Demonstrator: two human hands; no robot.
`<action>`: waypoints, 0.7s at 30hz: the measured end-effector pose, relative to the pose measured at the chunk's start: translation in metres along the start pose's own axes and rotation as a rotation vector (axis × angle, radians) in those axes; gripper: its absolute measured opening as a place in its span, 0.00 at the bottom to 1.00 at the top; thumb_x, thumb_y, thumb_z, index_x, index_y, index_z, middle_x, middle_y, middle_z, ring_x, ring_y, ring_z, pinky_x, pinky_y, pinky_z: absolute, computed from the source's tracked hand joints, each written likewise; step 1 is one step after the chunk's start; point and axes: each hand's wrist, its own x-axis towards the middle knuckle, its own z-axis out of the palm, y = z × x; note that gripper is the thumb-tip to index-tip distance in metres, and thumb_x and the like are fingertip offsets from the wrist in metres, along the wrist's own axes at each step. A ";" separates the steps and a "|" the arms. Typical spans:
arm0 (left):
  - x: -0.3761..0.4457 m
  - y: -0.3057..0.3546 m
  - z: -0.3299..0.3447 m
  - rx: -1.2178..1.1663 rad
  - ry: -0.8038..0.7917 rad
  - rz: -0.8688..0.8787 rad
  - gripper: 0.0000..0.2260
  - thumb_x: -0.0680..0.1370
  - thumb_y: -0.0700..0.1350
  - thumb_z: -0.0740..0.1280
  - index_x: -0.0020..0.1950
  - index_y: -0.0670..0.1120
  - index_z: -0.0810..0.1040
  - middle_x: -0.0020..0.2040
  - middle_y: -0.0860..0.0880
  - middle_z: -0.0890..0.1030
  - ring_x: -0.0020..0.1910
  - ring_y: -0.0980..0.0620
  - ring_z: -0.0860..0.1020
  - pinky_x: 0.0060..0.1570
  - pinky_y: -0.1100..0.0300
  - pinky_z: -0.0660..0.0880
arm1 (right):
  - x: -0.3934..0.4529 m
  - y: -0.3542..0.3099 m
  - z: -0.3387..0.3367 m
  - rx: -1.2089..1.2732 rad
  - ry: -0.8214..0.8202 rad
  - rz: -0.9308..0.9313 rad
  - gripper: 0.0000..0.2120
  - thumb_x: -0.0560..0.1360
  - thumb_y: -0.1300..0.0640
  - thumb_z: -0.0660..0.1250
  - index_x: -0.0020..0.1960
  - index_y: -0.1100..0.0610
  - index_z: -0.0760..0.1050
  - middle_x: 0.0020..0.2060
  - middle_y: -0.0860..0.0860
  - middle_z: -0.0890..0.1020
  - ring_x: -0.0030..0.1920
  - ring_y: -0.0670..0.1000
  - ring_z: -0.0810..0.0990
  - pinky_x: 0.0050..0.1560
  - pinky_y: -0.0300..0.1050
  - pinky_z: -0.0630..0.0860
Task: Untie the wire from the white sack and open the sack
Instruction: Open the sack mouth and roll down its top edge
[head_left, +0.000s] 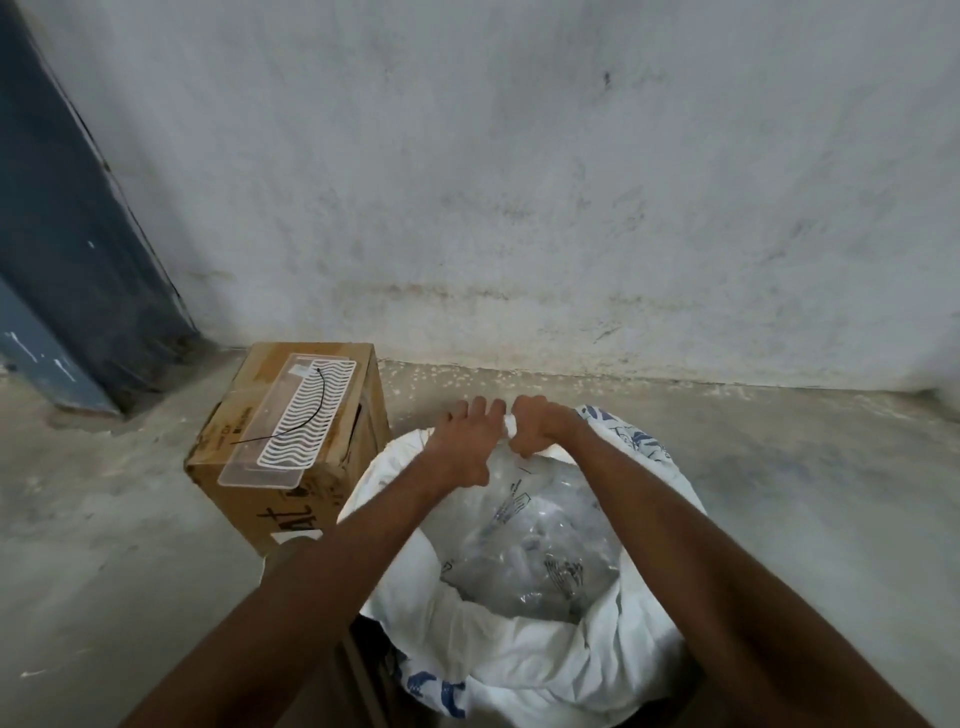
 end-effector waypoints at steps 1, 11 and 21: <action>0.000 0.004 0.005 0.002 0.041 -0.023 0.38 0.66 0.49 0.78 0.70 0.46 0.62 0.61 0.43 0.74 0.58 0.41 0.75 0.56 0.47 0.75 | 0.002 -0.001 -0.004 0.001 -0.072 -0.007 0.30 0.69 0.58 0.75 0.68 0.62 0.69 0.61 0.58 0.79 0.58 0.59 0.80 0.48 0.47 0.75; 0.037 -0.020 -0.020 -0.295 -0.386 -0.108 0.22 0.71 0.49 0.76 0.61 0.41 0.80 0.61 0.42 0.82 0.55 0.42 0.80 0.54 0.53 0.77 | -0.019 0.022 0.058 -0.128 0.441 -0.002 0.31 0.66 0.50 0.78 0.63 0.56 0.68 0.55 0.53 0.79 0.56 0.56 0.80 0.57 0.54 0.75; 0.027 0.019 0.022 0.046 0.084 0.093 0.33 0.68 0.51 0.75 0.68 0.45 0.65 0.60 0.44 0.77 0.56 0.43 0.77 0.54 0.49 0.74 | -0.001 0.040 -0.008 0.105 -0.158 0.013 0.19 0.63 0.55 0.80 0.50 0.59 0.79 0.48 0.56 0.83 0.44 0.54 0.81 0.40 0.44 0.75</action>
